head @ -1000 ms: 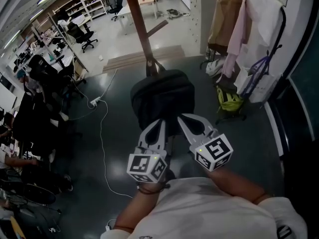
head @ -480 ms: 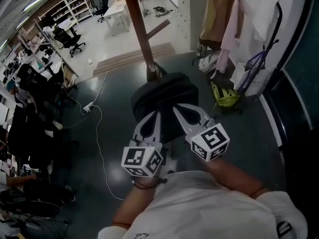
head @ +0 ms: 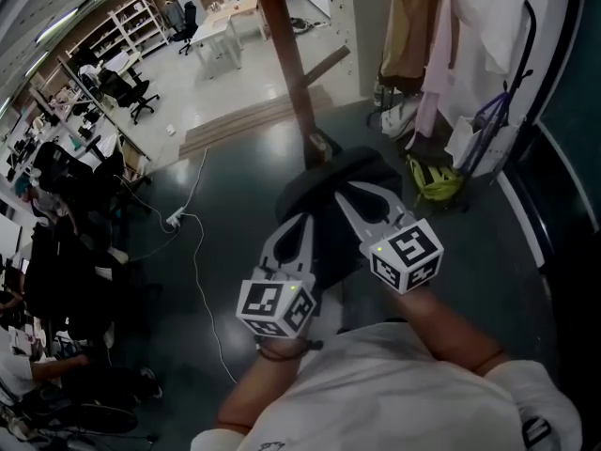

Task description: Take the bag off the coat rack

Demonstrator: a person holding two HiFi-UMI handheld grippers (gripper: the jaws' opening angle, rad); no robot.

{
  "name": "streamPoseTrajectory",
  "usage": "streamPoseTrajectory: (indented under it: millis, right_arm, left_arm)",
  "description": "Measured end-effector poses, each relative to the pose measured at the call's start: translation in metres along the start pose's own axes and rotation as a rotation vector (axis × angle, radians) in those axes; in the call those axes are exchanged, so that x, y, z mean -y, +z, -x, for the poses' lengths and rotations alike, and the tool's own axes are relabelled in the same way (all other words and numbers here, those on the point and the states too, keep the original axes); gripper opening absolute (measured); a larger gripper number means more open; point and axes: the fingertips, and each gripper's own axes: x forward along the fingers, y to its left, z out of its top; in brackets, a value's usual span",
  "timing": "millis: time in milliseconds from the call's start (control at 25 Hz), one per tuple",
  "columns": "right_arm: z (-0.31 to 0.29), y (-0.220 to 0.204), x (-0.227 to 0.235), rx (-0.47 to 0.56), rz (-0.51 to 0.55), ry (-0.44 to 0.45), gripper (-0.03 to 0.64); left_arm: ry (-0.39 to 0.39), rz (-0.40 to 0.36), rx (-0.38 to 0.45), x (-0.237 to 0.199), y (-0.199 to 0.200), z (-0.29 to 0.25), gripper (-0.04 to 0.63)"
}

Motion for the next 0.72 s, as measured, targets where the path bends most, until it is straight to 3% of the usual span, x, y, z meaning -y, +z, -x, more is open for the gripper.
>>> streamPoseTrajectory:
  millis: [400, 720]
  right_arm:
    - [-0.037, 0.023, 0.043, 0.036, 0.064, -0.052, 0.038]
    - [-0.076, 0.018, 0.061, -0.018, 0.114, -0.002, 0.058]
  left_arm:
    - [0.007, -0.005, 0.009, -0.029, 0.010, -0.024, 0.006]
    - [0.033, -0.009, 0.030, -0.050, 0.027, -0.054, 0.006]
